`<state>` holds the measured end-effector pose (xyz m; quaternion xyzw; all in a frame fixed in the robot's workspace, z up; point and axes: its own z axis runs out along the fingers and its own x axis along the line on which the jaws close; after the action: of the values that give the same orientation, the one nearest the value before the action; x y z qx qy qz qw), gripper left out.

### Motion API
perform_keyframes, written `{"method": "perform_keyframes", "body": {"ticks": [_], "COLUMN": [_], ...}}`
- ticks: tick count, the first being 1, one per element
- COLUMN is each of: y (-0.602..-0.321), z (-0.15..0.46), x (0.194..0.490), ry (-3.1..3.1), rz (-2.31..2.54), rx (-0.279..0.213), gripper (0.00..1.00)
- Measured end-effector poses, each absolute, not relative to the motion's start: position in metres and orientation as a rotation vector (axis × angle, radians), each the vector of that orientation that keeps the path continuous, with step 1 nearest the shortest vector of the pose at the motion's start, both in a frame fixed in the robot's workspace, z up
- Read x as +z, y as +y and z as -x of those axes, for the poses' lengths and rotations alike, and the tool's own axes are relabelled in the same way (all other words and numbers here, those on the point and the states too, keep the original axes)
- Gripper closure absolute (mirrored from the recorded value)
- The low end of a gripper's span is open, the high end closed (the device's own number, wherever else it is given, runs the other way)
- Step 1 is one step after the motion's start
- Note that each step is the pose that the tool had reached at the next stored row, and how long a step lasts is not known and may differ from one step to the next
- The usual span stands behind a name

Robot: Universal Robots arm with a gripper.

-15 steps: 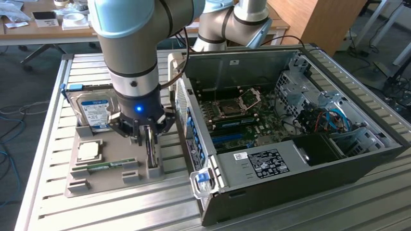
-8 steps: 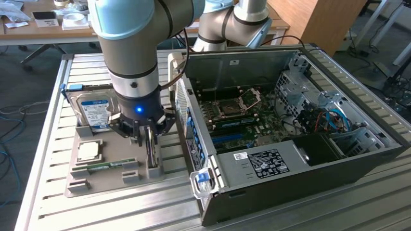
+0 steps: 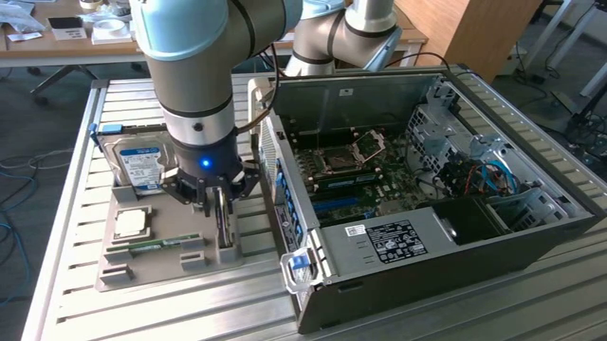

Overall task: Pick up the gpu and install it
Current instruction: 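Pick up the gpu and move the gpu toward the slot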

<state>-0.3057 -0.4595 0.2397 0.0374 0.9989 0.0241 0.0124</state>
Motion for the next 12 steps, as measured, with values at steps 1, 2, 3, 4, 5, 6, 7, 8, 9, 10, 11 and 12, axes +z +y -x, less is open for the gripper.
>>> {"method": "perform_keyframes", "body": {"ticks": [1, 2, 3, 4, 5, 6, 7, 8, 9, 10, 11, 12], "y": [-0.4595, -0.4595, -0.4595, -0.4595, -0.4595, -0.4595, -0.4595, -0.4595, -0.4595, -0.4595, -0.4594, -0.4595], "z": [0.3057, 0.3057, 0.3058, 0.3058, 0.3058, 0.3057, 0.3057, 0.3057, 0.3057, 0.3057, 0.3057, 0.3057], "x": [0.2394, 0.2392, 0.2389, 0.2387, 0.2385, 0.2382, 0.238, 0.2378, 0.2375, 0.2372, 0.237, 0.2369], "ry": [3.114, 3.114, 3.114, 3.114, 3.114, 3.114, 3.114, 3.114, 3.114, 3.114, 3.114, 3.114], "rz": [-0.117, -0.117, -0.117, -0.117, -0.117, -0.117, -0.117, -0.117, -0.117, -0.117, -0.117, -0.117], "rx": [0.075, 0.075, 0.075, 0.075, 0.075, 0.075, 0.075, 0.075, 0.075, 0.075, 0.075, 0.075], "gripper": [0.58, 0.58, 0.58, 0.58, 0.58, 0.58, 0.58, 0.58, 0.58, 0.58, 0.58, 0.58]}}
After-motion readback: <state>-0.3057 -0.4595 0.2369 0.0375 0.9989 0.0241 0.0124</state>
